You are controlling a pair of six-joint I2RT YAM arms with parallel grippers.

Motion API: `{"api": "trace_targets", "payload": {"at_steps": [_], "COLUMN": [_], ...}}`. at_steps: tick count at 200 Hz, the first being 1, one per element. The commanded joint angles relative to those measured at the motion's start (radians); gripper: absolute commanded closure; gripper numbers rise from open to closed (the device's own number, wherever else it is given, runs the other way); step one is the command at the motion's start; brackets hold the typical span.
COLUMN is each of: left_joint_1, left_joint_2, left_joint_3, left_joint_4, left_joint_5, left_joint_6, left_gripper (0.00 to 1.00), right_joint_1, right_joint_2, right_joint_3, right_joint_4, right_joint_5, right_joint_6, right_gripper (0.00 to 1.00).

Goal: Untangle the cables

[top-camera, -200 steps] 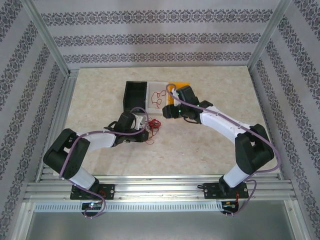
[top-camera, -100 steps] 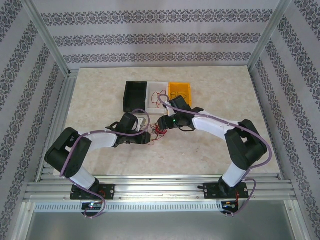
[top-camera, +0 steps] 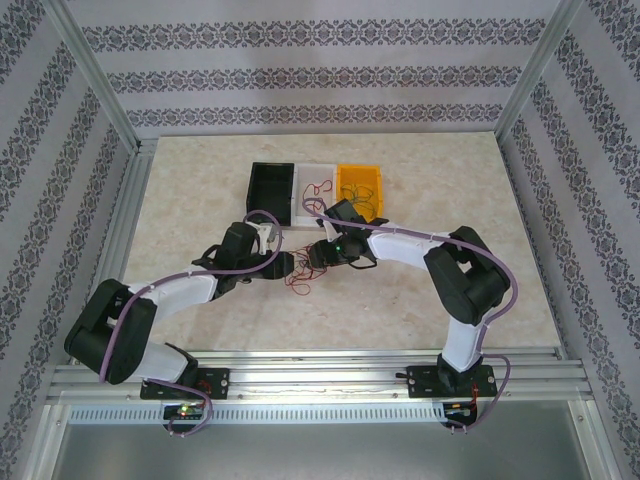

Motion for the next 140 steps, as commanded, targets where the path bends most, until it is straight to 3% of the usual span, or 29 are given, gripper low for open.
{"api": "trace_targets", "payload": {"at_steps": [1, 26, 71, 93, 110, 123, 140], "left_joint_1": [0.003, 0.002, 0.002, -0.001, -0.002, -0.003, -0.003], "left_joint_2": [0.007, 0.027, 0.097, 0.146, 0.136, 0.074, -0.062], "left_joint_3": [0.030, 0.031, 0.011, 0.039, 0.068, 0.080, 0.075], "left_joint_4": [-0.079, -0.088, 0.090, 0.098, 0.050, -0.002, -0.029], "left_joint_5": [0.042, 0.032, 0.007, 0.005, -0.082, -0.196, -0.317], "left_joint_6": [0.030, 0.031, -0.051, -0.063, -0.081, -0.106, -0.120], "left_gripper": [0.50, 0.55, 0.66, 0.76, 0.86, 1.00, 1.00], "right_joint_1": [-0.002, -0.004, -0.005, -0.007, -0.015, -0.034, -0.074], "right_joint_2": [0.013, 0.012, 0.005, 0.007, 0.014, 0.025, 0.029], "right_joint_3": [0.005, 0.003, -0.006, -0.011, -0.018, -0.025, -0.047], "right_joint_4": [-0.003, 0.001, 0.004, 0.004, 0.004, 0.002, -0.001], "right_joint_5": [0.018, 0.017, 0.016, 0.018, 0.025, 0.031, 0.047], "right_joint_6": [0.028, 0.029, 0.030, 0.037, 0.054, 0.078, 0.126], "right_gripper": [0.46, 0.46, 0.47, 0.47, 0.47, 0.48, 0.49]}}
